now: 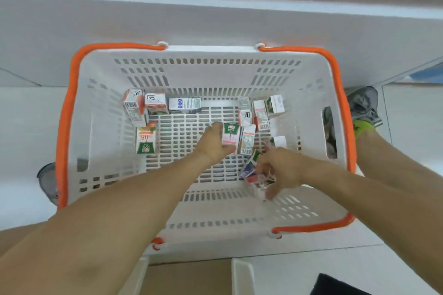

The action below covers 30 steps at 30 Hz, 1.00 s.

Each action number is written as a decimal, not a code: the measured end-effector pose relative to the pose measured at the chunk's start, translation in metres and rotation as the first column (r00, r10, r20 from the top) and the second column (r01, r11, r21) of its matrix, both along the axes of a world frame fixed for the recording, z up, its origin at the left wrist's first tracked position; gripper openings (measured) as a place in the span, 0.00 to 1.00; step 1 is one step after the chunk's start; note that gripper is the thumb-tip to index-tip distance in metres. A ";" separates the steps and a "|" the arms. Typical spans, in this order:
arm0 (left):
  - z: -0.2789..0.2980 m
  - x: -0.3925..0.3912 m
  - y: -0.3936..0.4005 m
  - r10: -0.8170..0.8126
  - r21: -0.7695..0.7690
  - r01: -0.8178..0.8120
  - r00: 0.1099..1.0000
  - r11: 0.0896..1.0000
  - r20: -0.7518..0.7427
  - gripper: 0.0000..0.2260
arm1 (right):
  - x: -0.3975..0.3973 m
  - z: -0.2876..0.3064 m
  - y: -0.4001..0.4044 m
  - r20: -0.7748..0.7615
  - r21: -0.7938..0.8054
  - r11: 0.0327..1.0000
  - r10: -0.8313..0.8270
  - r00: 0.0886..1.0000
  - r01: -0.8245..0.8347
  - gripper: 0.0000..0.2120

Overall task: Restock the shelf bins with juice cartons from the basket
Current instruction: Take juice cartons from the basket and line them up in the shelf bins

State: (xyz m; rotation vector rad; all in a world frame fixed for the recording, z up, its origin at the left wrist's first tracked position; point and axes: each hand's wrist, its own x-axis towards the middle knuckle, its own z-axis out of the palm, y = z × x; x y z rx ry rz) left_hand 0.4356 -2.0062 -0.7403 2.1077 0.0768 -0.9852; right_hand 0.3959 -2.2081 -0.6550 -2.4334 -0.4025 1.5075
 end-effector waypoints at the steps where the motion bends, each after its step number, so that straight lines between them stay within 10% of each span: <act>1: -0.006 0.000 -0.003 -0.005 -0.008 0.006 0.999 1.000 0.031 0.32 | 0.001 -0.002 -0.003 0.000 0.030 0.999 -0.035 0.999 0.035 0.27; 7: -0.012 0.009 -0.005 -0.024 -0.021 0.025 0.998 0.999 0.064 0.38 | 0.012 -0.010 -0.010 -0.017 0.187 0.913 -0.367 0.930 0.363 0.13; 19: 0.014 0.010 0.021 0.128 -0.007 -0.131 0.981 0.991 -0.149 0.27 | -0.002 0.005 0.010 0.224 0.100 0.946 -0.324 0.919 0.309 0.17; 30: 0.218 0.047 0.097 -0.133 -0.182 0.091 0.964 0.979 -0.231 0.19 | 0.046 0.156 0.038 0.315 0.406 0.872 -0.415 0.854 0.274 0.16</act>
